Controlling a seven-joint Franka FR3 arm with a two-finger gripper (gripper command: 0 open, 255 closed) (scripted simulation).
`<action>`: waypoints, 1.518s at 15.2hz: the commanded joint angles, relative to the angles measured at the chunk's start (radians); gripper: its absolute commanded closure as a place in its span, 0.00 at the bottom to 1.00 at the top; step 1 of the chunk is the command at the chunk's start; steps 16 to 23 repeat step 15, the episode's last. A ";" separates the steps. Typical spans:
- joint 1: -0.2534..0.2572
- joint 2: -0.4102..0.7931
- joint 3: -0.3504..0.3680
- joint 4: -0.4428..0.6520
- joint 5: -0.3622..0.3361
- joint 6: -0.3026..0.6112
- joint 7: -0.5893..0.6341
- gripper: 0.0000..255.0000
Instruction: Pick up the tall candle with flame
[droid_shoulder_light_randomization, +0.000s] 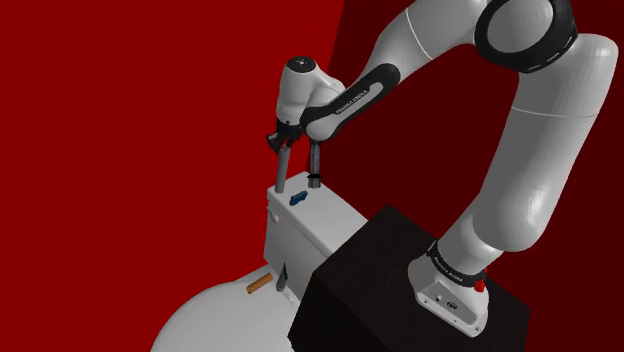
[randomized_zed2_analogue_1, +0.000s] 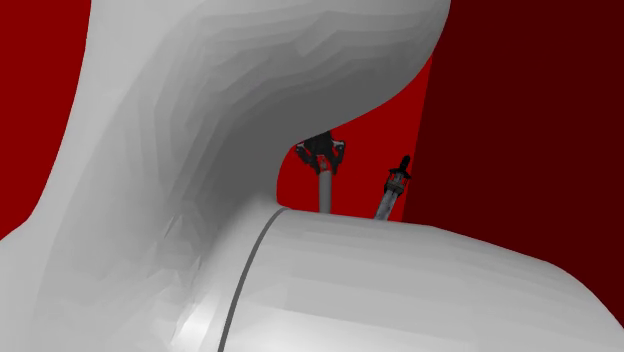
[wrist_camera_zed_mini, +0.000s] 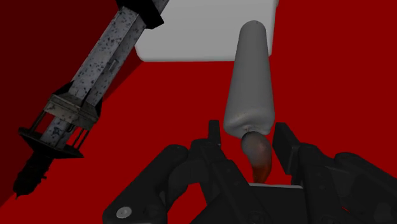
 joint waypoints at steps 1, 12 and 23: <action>-0.004 -0.017 0.007 -0.001 0.015 -0.015 -0.014 1.00; -0.026 -0.123 0.045 0.014 0.115 -0.123 -0.110 1.00; -0.027 -0.133 0.048 0.018 0.125 -0.135 -0.119 1.00</action>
